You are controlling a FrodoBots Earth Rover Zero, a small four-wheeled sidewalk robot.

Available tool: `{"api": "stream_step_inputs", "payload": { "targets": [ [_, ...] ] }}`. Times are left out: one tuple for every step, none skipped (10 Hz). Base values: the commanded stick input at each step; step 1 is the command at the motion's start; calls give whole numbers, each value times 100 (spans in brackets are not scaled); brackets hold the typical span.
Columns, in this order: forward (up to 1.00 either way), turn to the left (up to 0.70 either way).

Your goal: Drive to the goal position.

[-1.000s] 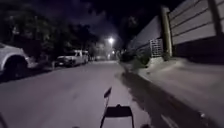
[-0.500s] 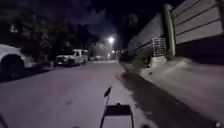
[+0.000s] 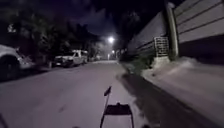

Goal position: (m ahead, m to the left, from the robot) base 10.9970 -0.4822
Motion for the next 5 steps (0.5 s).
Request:
{"api": "stream_step_inputs", "payload": {
  "targets": [
    [50,0],
    [50,0],
    [50,0],
    [50,0],
    [50,0]
  ]
}}
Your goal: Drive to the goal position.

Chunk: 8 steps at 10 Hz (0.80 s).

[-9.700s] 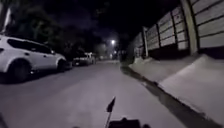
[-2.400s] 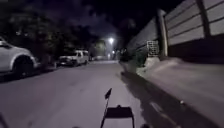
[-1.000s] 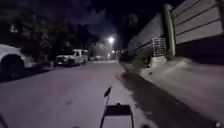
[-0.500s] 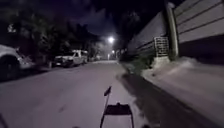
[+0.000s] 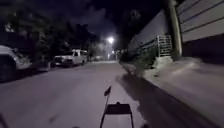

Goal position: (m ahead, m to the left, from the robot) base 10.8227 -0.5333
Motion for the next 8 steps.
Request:
{"api": "stream_step_inputs", "payload": {
  "targets": [
    [50,0],
    [50,0],
    [50,0],
    [50,0],
    [50,0],
    [50,0],
    [50,0],
    [50,0]
  ]
}}
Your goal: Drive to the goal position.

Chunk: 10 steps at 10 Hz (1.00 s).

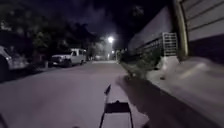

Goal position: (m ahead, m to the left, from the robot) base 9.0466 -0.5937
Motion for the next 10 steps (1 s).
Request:
{"api": "stream_step_inputs", "payload": {
  "targets": [
    [50,0],
    [50,0],
    [50,0],
    [50,0],
    [50,0],
    [50,0],
    [50,0],
    [50,0],
    [50,0],
    [50,0]
  ]
}}
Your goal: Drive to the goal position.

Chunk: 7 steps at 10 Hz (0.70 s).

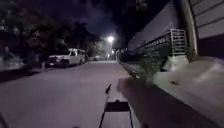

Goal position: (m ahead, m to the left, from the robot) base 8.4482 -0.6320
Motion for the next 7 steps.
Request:
{"api": "stream_step_inputs", "payload": {
  "targets": [
    [50,0],
    [50,0],
    [50,0],
    [50,0],
    [50,0],
    [50,0],
    [50,0]
  ]
}}
